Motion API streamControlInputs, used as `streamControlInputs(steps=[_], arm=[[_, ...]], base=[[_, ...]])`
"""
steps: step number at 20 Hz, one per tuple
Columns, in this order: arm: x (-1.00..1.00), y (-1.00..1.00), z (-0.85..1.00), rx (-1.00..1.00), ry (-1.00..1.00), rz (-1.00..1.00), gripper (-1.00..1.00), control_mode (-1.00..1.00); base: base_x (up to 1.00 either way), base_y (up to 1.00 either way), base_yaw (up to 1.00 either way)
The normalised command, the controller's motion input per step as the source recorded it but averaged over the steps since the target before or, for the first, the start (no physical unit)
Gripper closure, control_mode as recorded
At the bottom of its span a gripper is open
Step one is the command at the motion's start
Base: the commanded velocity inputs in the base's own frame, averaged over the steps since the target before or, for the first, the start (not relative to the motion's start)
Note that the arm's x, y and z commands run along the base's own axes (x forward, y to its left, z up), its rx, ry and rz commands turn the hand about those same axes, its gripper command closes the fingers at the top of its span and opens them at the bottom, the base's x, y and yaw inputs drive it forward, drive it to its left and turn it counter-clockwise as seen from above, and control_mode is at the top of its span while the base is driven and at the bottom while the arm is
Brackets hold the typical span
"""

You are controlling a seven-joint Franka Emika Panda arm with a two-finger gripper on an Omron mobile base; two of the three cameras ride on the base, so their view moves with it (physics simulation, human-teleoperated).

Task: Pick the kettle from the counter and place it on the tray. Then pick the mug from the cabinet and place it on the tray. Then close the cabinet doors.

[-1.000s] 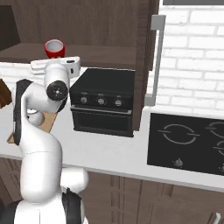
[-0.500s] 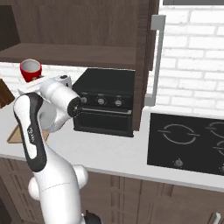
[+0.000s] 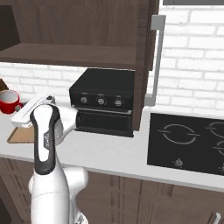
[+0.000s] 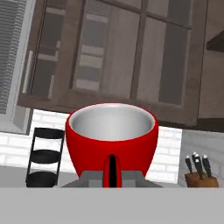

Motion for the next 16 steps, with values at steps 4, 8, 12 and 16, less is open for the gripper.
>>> streamControlInputs(steps=[4, 8, 12, 16], arm=[[-0.16, 0.66, -0.75, -0.06, 0.0, 0.49, 1.0, -1.0], [-0.01, 0.65, -0.73, -0.02, 0.0, 0.44, 1.0, -1.0], [0.11, 0.55, -0.67, -0.02, 0.0, 0.34, 1.0, -1.0], [0.49, 0.09, -0.29, -0.04, 0.0, 0.09, 1.0, -1.0]], base=[[0.0, 0.0, 0.0], [0.0, 0.0, 0.0], [0.0, 0.0, 0.0], [0.0, 0.0, 0.0]])
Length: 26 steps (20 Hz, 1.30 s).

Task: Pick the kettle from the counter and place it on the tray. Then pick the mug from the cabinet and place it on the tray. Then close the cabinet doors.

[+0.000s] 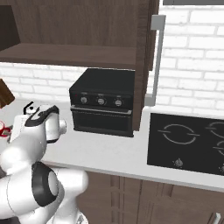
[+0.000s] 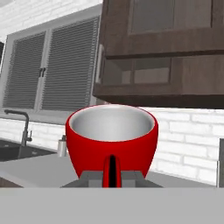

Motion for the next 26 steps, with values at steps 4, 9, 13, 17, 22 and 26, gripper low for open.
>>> streamControlInputs(steps=[4, 9, 13, 17, 22, 26], arm=[[0.66, 0.0, 0.0, -0.11, 0.0, -0.06, 1.0, -1.0], [0.58, 0.03, -0.06, -0.16, 0.0, -0.09, 1.0, -1.0], [0.11, 0.15, -0.36, -0.25, 0.0, -0.05, 1.0, -1.0], [0.04, 0.17, -0.27, -0.24, -0.03, -0.06, 1.0, -1.0], [-0.01, 0.12, -0.16, -0.19, -0.1, -0.01, 1.0, -1.0], [0.01, 0.08, -0.03, -0.13, 0.0, -0.12, 1.0, -1.0]], base=[[0.0, 0.0, 0.0], [0.0, 0.0, 0.0], [0.0, 0.0, 0.0], [0.0, 0.0, 0.0], [0.0, 0.0, 0.0], [0.0, 0.0, 0.0]])
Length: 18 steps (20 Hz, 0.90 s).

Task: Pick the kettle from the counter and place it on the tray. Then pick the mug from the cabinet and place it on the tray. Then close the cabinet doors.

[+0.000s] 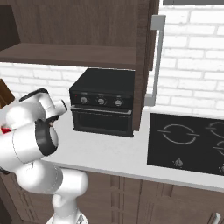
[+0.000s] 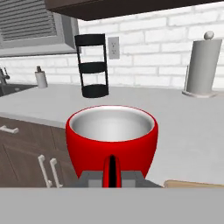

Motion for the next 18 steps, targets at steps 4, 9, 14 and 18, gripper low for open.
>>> streamControlInputs(steps=[4, 9, 14, 18], arm=[[0.1, 0.05, -0.01, -0.11, 0.0, -0.13, 1.0, -1.0], [0.13, -0.01, -0.01, -0.06, 0.0, -0.11, 1.0, -1.0], [0.16, -0.01, -0.19, -0.03, -0.05, -0.04, 1.0, -1.0], [0.18, -0.01, -0.37, 0.0, -0.17, 0.0, 1.0, -1.0]], base=[[0.0, 0.0, 0.0], [0.0, 0.0, 0.0], [0.0, 0.0, 0.0], [0.0, 0.0, 0.0]])
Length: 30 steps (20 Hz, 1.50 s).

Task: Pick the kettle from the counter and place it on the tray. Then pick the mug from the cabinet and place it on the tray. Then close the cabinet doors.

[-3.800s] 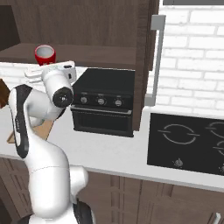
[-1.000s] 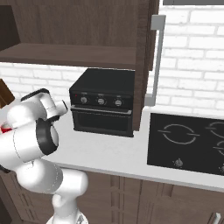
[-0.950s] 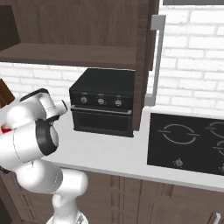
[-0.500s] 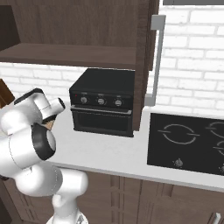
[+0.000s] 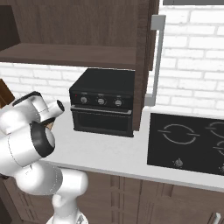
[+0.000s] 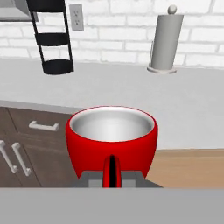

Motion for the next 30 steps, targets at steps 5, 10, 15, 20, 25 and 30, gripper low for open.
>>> streamControlInputs(steps=[5, 10, 15, 20, 25, 30], arm=[[0.27, 0.0, -0.2, 0.0, -0.18, 0.0, 1.0, -1.0], [0.3, 0.02, -0.2, 0.0, -0.06, 0.0, 1.0, -1.0], [0.24, 0.09, -0.24, 0.0, 0.0, 0.0, 1.0, -1.0], [0.17, 0.01, -0.09, 0.06, 0.0, 0.0, 1.0, -1.0], [0.19, 0.0, -0.13, 0.06, 0.0, 0.0, 1.0, -1.0], [0.18, 0.03, -0.2, 0.03, 0.0, 0.0, 1.0, -1.0]], base=[[0.0, 0.0, 0.0], [0.0, 0.0, 0.0], [0.0, 0.0, 0.0], [0.0, 0.0, 0.0], [0.0, 0.0, 0.0], [0.0, 0.0, 0.0]])
